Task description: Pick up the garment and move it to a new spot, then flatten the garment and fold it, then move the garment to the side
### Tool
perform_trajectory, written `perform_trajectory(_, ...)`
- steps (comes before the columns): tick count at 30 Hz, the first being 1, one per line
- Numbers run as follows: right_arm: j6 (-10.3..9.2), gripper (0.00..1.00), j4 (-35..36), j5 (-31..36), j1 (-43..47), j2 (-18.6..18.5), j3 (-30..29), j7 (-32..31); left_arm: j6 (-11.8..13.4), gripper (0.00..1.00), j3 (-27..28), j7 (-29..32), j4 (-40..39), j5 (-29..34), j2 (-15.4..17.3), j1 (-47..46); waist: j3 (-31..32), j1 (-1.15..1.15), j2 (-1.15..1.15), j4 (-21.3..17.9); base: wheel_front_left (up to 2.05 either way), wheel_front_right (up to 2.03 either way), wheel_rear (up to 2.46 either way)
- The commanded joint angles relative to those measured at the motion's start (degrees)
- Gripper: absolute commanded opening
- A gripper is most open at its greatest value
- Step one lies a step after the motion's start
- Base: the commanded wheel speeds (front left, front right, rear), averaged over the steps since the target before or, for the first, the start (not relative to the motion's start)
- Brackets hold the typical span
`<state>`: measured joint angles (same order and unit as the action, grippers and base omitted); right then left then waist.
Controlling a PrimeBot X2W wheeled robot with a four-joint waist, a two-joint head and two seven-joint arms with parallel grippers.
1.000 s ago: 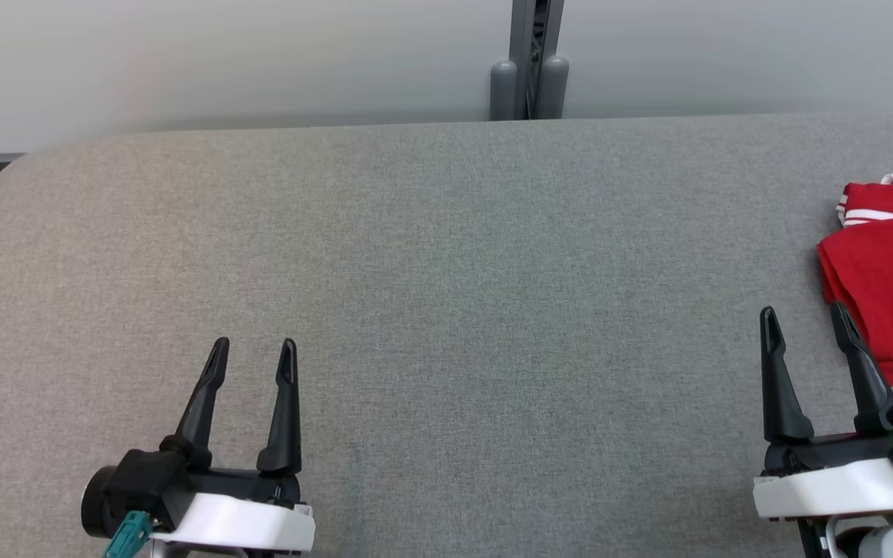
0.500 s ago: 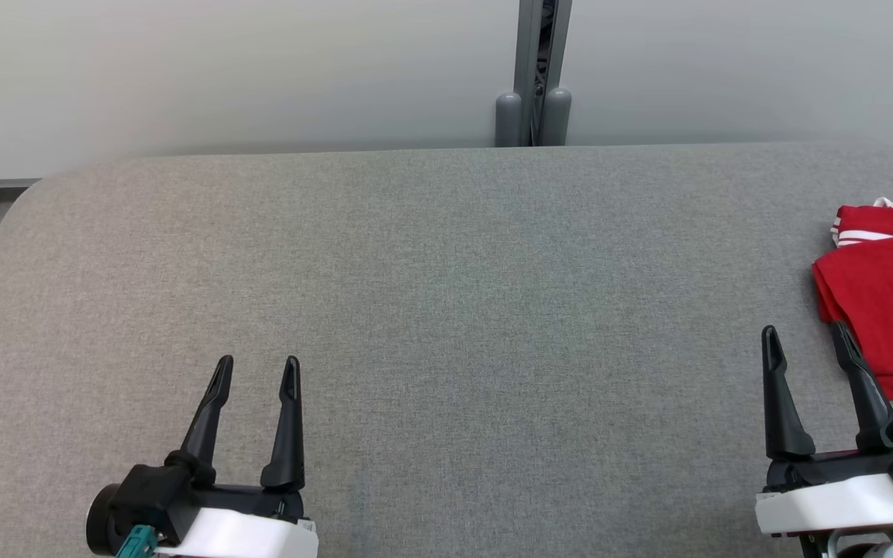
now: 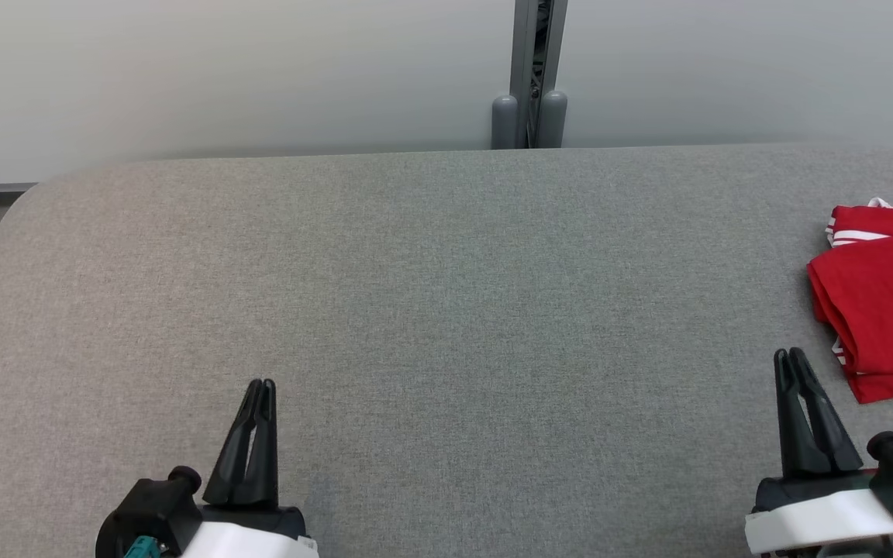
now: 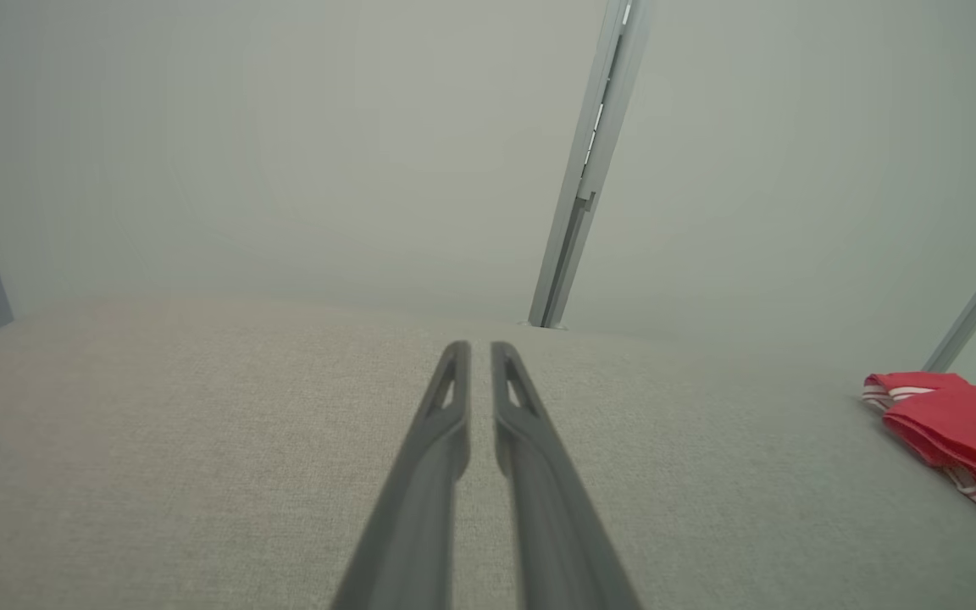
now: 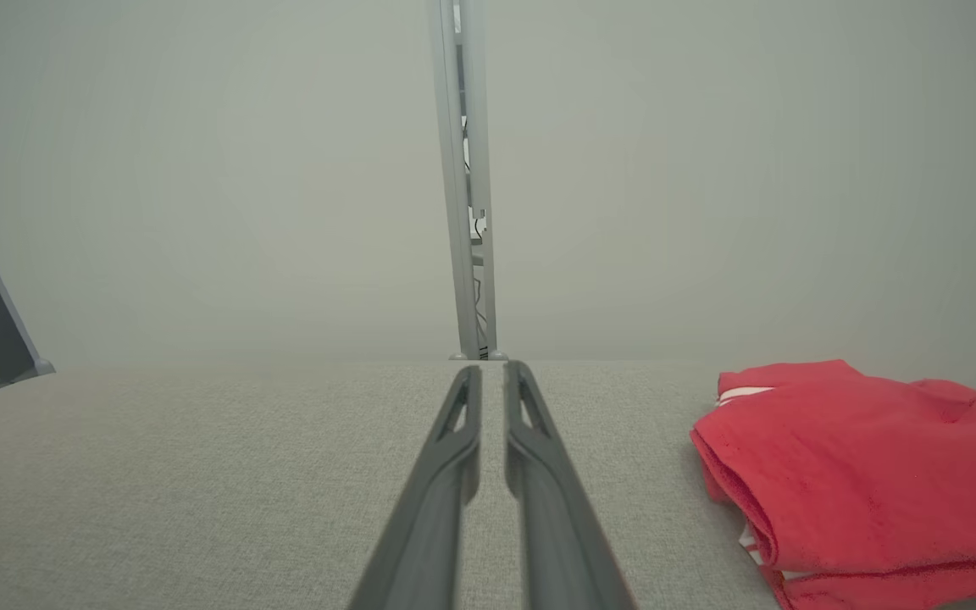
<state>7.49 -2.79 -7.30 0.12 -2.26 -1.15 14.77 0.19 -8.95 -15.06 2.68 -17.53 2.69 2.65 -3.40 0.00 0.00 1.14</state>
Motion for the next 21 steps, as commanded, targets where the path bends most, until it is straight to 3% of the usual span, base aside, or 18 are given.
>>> perform_trajectory(1, 0.0, 0.0, -0.33, -0.07, 0.23, 0.09, 0.03, -0.09, 0.0, 0.0, -0.05, 0.01, 0.31, -0.12, -0.03, 0.22, 0.0, 0.0, 0.0, 0.0, 0.0, 0.0, 0.0)
perform_trajectory(21, 0.0, 0.0, -4.24, -21.95, -2.8, -0.53, -2.56, -5.31, -1.9, 0.0, 1.48, 4.7, 6.44, -20.46, 0.72, -5.75, 0.53, 0.0, 0.0, -0.19, 0.0, 0.0, 0.0)
